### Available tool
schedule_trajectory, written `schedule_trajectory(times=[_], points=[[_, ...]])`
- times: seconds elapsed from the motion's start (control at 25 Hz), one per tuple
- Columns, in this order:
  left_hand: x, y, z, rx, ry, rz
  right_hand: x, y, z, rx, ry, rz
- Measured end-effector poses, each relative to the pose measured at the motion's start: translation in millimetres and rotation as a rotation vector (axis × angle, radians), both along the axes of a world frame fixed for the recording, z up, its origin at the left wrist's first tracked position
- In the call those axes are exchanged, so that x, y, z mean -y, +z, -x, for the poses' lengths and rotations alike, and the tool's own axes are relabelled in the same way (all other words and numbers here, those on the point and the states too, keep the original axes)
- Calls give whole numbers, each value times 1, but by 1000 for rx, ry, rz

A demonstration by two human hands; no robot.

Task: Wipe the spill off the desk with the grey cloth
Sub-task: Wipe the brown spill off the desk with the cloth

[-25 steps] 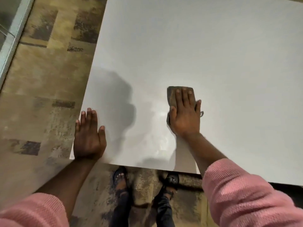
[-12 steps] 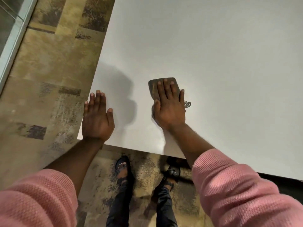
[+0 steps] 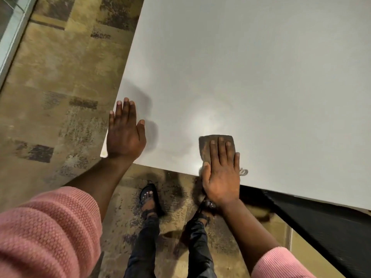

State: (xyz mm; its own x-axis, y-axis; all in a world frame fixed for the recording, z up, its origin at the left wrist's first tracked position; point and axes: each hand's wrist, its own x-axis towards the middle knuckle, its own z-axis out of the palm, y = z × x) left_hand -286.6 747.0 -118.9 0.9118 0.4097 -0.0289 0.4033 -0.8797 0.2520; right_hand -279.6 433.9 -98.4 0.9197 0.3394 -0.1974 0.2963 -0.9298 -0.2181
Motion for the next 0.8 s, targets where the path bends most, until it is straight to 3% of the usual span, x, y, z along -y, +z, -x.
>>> schedule_trajectory(times=[0.08,0.24,0.36,0.56,0.68,0.8], points=[[1,1,-1,21,-1,27,-46,1,4,2,-1,-35],[-7,4,4,122,21,245,-147,-3,22,-14,308,-120],[-8,6,5,116,-12,243,-122,-2,15,38,317,-130],[-4,8,6,64,-18,172,48,10,2,1,-154,73],[-1,7,4,50,-26,109,77,11,3,-44,-472,85],[-1,4,4,35,-30,85,4,4,24,-10,-245,41]])
